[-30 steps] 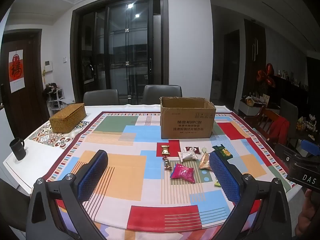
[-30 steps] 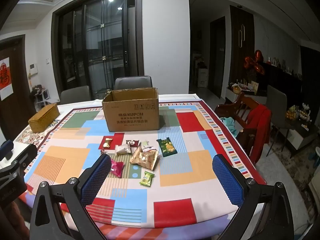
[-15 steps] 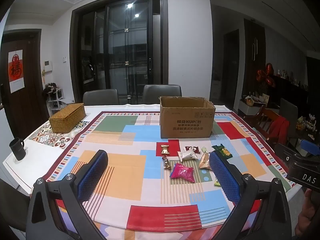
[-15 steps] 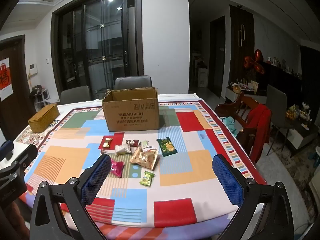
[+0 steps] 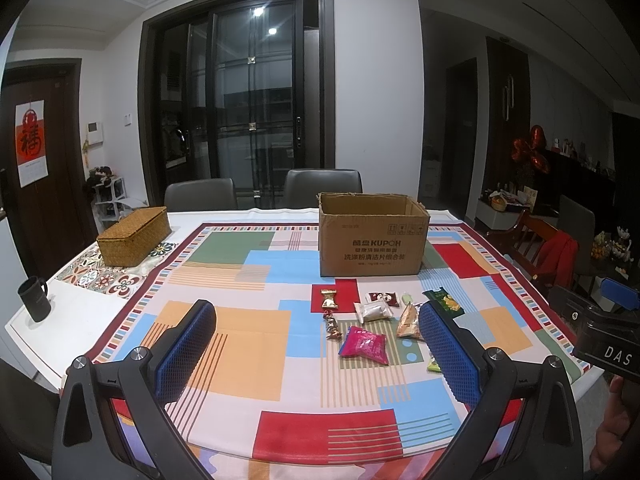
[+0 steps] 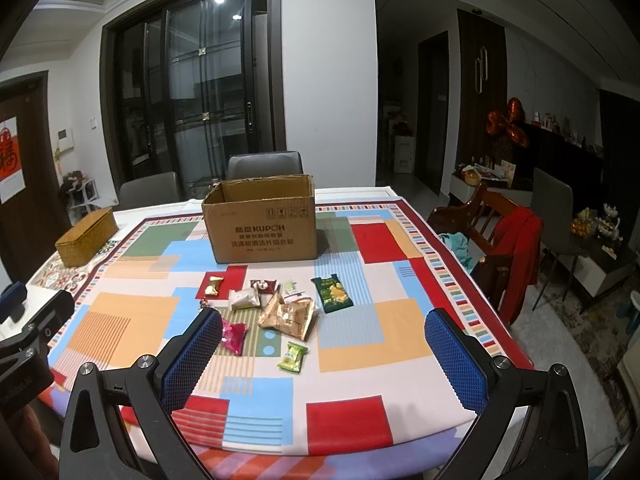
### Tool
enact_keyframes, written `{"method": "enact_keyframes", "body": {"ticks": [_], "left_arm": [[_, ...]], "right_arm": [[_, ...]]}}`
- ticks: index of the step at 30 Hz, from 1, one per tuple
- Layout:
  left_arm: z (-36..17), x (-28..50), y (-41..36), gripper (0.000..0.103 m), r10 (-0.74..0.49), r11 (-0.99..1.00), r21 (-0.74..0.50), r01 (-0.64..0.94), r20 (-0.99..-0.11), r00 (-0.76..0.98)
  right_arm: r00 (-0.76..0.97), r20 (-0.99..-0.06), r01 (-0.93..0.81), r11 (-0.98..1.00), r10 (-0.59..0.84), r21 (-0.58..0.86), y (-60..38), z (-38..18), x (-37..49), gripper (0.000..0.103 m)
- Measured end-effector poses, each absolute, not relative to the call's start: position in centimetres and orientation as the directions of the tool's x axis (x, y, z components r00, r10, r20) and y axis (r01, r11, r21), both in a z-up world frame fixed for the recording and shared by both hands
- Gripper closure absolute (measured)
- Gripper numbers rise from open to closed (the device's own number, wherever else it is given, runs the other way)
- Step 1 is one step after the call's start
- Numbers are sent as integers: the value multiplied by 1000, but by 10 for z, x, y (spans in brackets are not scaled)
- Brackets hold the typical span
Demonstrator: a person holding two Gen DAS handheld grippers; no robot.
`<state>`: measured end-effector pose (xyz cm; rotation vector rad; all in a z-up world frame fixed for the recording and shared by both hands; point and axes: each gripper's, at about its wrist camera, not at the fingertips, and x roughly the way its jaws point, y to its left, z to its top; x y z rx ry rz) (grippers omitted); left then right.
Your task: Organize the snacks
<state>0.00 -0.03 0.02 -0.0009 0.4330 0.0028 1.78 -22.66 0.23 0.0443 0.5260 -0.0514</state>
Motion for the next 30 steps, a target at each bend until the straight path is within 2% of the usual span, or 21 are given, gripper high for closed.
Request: {"method": "enact_keyframes", "body": {"ticks": [20,30], "left_arm": [[0,0,-1,0,6,1000,3,-5,-419,908],[-10,19,-5,0,6,1000,27,7,-451,893]], "right_arm": [[863,-504,61,998,-38,29,-227,2,18,1],[845,-534,38,999,-29,7,-232,-2,28,1]]}}
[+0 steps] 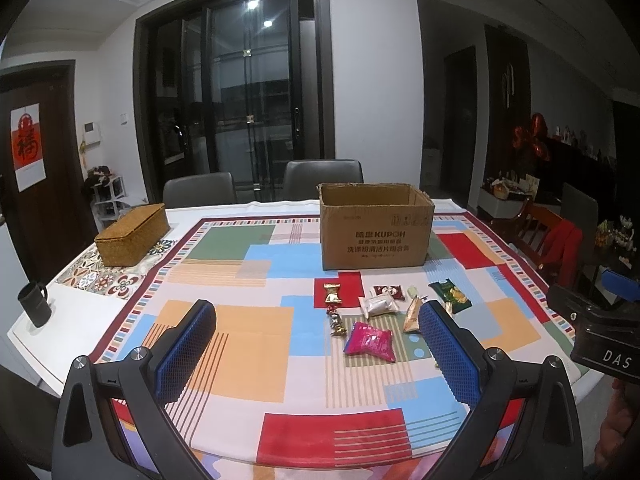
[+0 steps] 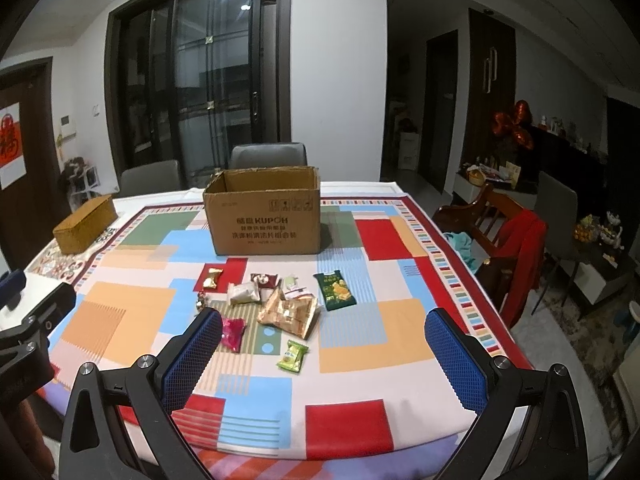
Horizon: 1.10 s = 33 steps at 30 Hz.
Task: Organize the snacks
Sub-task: 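Grasp the pink candy bag with the left tool while the right tool grasps the green-wrapped snack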
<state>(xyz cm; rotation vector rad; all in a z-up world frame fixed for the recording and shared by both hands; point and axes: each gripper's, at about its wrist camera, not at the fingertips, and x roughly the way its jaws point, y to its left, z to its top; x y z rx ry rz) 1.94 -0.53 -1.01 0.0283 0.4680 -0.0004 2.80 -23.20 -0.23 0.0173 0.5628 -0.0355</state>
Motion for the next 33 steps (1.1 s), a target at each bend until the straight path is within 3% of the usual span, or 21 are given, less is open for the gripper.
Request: {"method": "enact_keyframes", "body": {"ticks": [33], "left_arm": [[-85,128,-30,0,-57,982,103,157,-634,772]], "right_arm": [[708,-706,30,1000,-26,-7,-205,-78,118,1]]}}
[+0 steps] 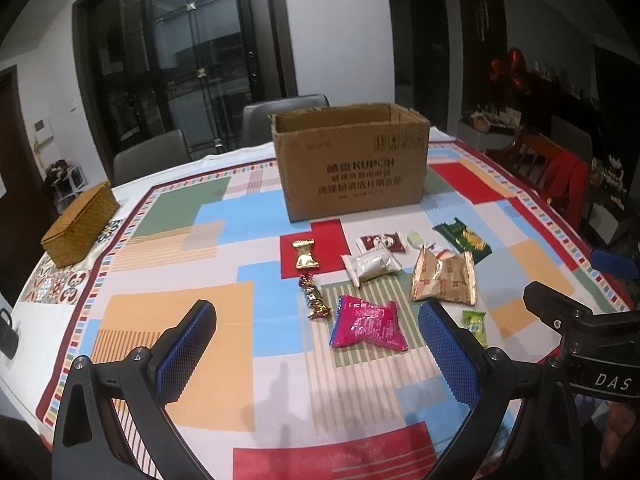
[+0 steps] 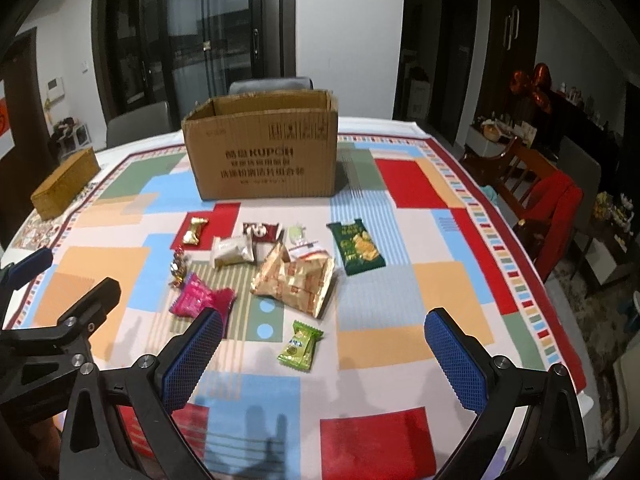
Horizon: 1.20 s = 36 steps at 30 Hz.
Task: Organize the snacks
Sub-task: 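Grasp the pink candy bag with the left tool while the right tool grasps the green-wrapped snack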
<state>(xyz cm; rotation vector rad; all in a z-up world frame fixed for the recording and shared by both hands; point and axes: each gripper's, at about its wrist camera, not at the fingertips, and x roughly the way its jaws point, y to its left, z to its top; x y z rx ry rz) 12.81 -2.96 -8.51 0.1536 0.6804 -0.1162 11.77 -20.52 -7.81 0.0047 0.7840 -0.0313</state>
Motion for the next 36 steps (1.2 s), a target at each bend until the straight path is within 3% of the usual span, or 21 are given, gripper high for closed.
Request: {"method": "enact_keyframes", "body": {"ticks": [16,24,28,36], "left_arm": [[-132,172,-44,0,-100,968,91,233,-715,692],[-152,191,-49,7,-113,965,73,250,-750,652],[-159,199,-51,9,-121,963,64,261,-762,636],[-168,206,-62,9,-179,955,11,298,-778,603]], "right_arm": [[604,-796,29,999,-39,-27,-204,-126,146,22],[567,-822,28,999,-44,-34,-201,-149,158,24],[548,-836,24,999,-34,-25,-199,-157,163,30],[523,-852,15,1000,-27,-23,-192,-170,171,33]]}}
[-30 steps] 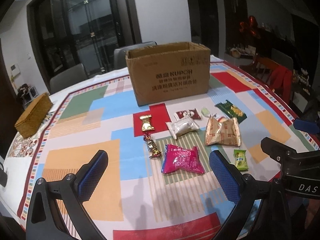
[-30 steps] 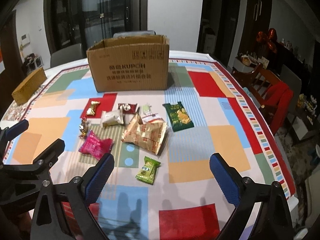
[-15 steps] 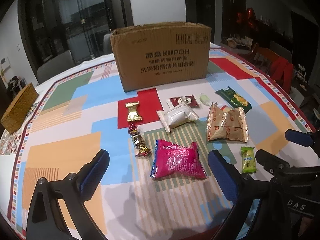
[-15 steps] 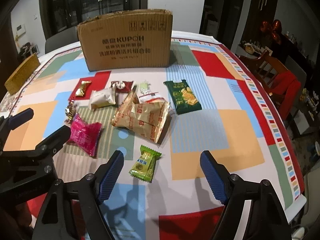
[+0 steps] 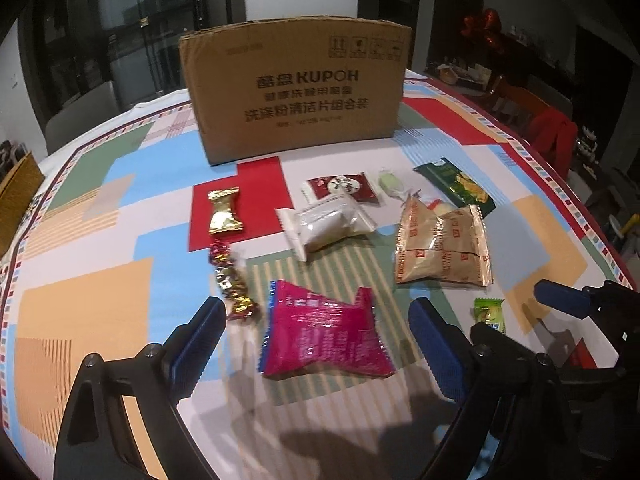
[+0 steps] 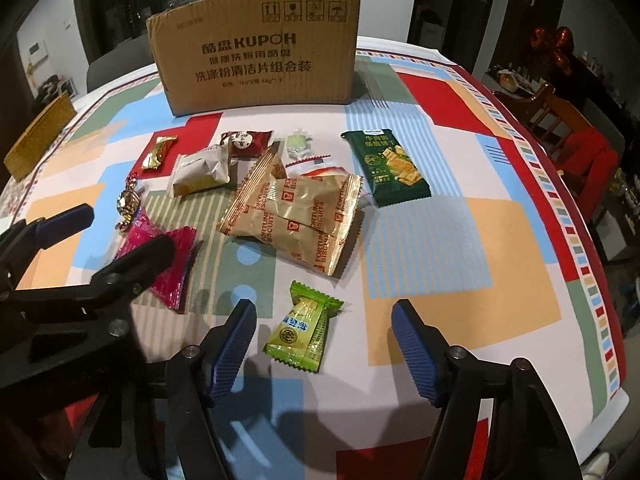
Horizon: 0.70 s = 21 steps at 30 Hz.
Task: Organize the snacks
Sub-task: 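Grasp the pink candy bag with the left tool while the right tool grasps the green-wrapped snack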
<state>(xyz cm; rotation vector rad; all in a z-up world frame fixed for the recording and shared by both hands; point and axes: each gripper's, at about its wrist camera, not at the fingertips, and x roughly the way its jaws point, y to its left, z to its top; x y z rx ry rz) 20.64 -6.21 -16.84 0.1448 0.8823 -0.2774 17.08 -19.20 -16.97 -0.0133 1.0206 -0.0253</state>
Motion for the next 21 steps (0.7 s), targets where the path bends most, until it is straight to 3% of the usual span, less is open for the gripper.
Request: {"method": "enact_keyframes", "body": {"ticks": [3,6,12,17,19,21], "left_arm": [[-173,210,-63,11,-174,957,7,290,-786,593],[-180,214,-62,22,-169,959,1,284,-801,574],[-188,215,-63,34,-170,956,0,294,-817,551],[-190,211,-66,41,-169,953,6,304,-820,546],[-191,210,-67,46,-174,951,4,310,-820,545],[-191,208,-68,51,-179,948,5,317,-819,546]], "right_arm": [[511,-859,20,1000,-29,-22,-193,-173,173,37],[502,-864,33,999,-36,-22,-197,-176,176,41],[489,-871,47,999,-38,-17,-202,-182,178,51],[482,-876,65,998,-19,14,-210,-184,179,63],[486,-874,59,998,-18,12,-209,-184,179,73],[486,-874,56,998,-14,16,-210,-184,179,76]]}}
